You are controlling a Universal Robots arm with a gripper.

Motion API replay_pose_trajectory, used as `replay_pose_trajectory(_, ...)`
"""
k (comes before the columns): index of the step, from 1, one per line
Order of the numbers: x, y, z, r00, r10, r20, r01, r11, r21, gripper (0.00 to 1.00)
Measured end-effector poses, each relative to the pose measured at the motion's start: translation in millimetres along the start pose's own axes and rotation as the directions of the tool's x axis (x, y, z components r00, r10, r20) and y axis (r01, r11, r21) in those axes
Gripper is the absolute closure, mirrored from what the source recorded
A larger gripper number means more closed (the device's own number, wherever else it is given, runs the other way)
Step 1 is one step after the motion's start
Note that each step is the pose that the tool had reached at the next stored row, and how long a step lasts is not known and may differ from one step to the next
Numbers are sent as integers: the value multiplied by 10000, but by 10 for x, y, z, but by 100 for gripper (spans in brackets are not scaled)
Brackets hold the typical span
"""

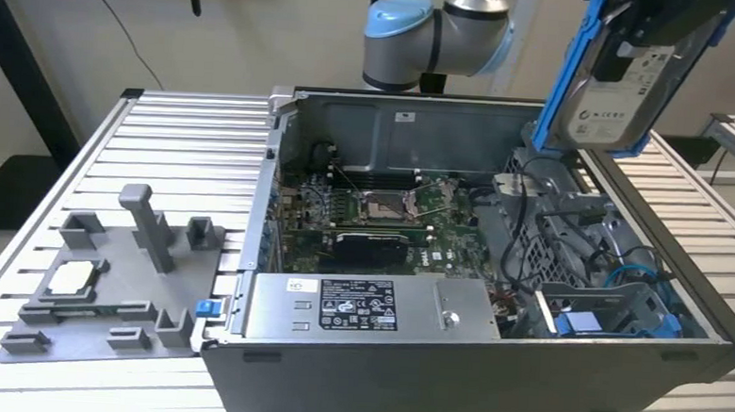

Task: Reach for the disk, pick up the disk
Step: 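Pick up the disk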

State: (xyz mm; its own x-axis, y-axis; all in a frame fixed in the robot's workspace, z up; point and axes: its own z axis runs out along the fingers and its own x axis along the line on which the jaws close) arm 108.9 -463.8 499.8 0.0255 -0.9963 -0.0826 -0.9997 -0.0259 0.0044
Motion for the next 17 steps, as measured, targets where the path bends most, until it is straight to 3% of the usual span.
replay_pose_trajectory(8,340,-8,-18,10000,0,1,0,10000,-8,100)
replay_pose_trajectory(17,665,-10,-30,10000,1,1,-1,10000,-11,100)
